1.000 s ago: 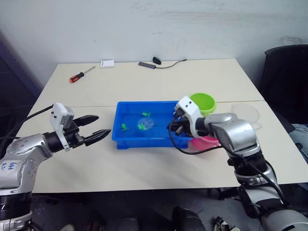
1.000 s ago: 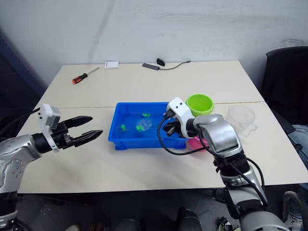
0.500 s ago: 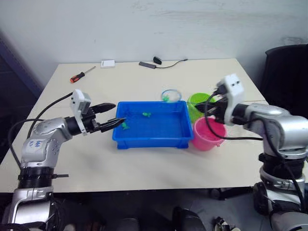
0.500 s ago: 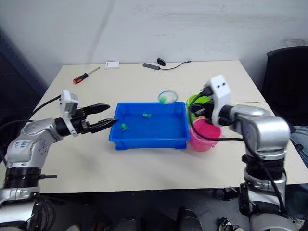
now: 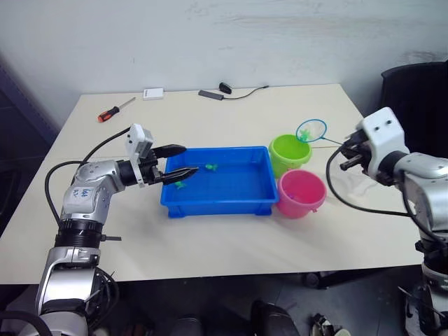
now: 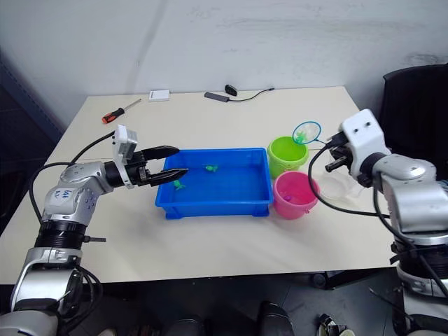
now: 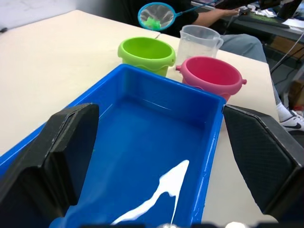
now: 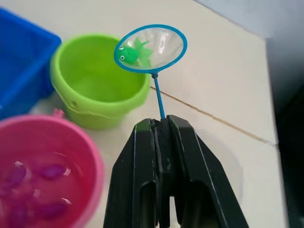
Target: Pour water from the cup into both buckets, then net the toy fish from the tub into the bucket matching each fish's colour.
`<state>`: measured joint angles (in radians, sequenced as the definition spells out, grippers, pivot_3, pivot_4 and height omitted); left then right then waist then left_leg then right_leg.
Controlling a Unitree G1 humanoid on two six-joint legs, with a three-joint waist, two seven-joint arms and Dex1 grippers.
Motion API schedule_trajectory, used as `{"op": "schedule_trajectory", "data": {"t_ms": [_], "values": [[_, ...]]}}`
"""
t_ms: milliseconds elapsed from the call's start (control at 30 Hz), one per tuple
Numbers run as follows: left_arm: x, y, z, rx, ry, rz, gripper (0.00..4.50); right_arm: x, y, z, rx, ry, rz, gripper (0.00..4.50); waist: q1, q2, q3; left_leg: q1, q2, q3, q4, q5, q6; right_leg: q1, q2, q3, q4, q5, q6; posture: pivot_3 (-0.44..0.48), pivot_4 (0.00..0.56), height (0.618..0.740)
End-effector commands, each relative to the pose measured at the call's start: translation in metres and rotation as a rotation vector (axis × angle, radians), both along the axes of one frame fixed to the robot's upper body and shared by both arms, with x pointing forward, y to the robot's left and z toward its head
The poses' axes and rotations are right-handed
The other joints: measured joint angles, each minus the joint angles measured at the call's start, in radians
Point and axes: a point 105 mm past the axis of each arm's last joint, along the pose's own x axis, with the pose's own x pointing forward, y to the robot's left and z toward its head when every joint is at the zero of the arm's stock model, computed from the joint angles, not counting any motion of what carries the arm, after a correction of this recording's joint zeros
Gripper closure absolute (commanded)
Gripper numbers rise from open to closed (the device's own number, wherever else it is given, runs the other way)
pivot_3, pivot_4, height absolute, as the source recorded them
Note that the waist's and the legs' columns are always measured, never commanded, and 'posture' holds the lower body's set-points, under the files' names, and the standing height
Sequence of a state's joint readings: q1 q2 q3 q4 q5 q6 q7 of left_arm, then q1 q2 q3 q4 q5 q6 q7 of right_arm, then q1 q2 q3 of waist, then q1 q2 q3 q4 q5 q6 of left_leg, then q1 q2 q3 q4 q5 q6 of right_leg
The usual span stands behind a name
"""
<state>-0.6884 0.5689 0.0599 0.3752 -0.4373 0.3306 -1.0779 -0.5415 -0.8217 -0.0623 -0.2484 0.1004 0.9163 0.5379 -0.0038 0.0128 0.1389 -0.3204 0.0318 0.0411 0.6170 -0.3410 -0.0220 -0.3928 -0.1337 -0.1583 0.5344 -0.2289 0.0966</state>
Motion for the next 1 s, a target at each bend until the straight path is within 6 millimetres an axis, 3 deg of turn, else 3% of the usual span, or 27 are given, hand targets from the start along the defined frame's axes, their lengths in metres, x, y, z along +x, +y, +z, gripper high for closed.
{"op": "schedule_trajectory", "data": {"t_ms": [33,133,267,467,1000], "values": [[0.0,-0.006,0.012,0.0,-0.052,-0.04,0.02,0.004,0.006,0.007,-0.264,-0.115,0.042,4.5,0.001,0.0,0.0,0.0,0.0,0.0,0.0,0.0,0.0,0.0,0.0,0.0,-0.001,0.0,0.001,0.0,0.15,0.74],[0.001,-0.008,0.013,-0.003,-0.055,-0.052,0.02,0.005,0.011,0.004,-0.367,-0.148,0.074,4.5,0.002,0.0,0.0,0.0,0.0,0.0,0.0,0.001,-0.001,0.0,0.0,0.0,-0.001,0.0,0.001,0.0,0.15,0.74],[0.0,-0.009,0.011,-0.001,-0.052,-0.059,0.02,0.006,0.017,-0.001,-0.632,-0.211,0.136,4.5,0.003,-0.001,0.0,0.001,-0.001,0.0,0.0,0.002,-0.002,0.0,0.0,0.0,-0.002,0.001,0.002,0.0,0.15,0.74],[-0.002,-0.009,0.009,-0.003,-0.049,-0.059,0.02,0.004,0.013,-0.008,-0.97,-0.273,0.202,4.5,0.003,-0.001,0.001,0.001,-0.001,-0.001,0.0,0.002,-0.002,0.0,0.0,0.0,-0.004,0.0,0.003,0.0,0.15,0.74],[0.0,-0.014,0.008,-0.013,-0.059,-0.072,0.02,-0.006,0.02,-0.01,-1.391,-0.438,0.3,4.5,0.003,-0.003,0.002,0.001,-0.001,0.0,0.0,0.003,-0.002,0.001,0.0,0.0,-0.004,0.0,0.003,0.0,0.15,0.74]]}}
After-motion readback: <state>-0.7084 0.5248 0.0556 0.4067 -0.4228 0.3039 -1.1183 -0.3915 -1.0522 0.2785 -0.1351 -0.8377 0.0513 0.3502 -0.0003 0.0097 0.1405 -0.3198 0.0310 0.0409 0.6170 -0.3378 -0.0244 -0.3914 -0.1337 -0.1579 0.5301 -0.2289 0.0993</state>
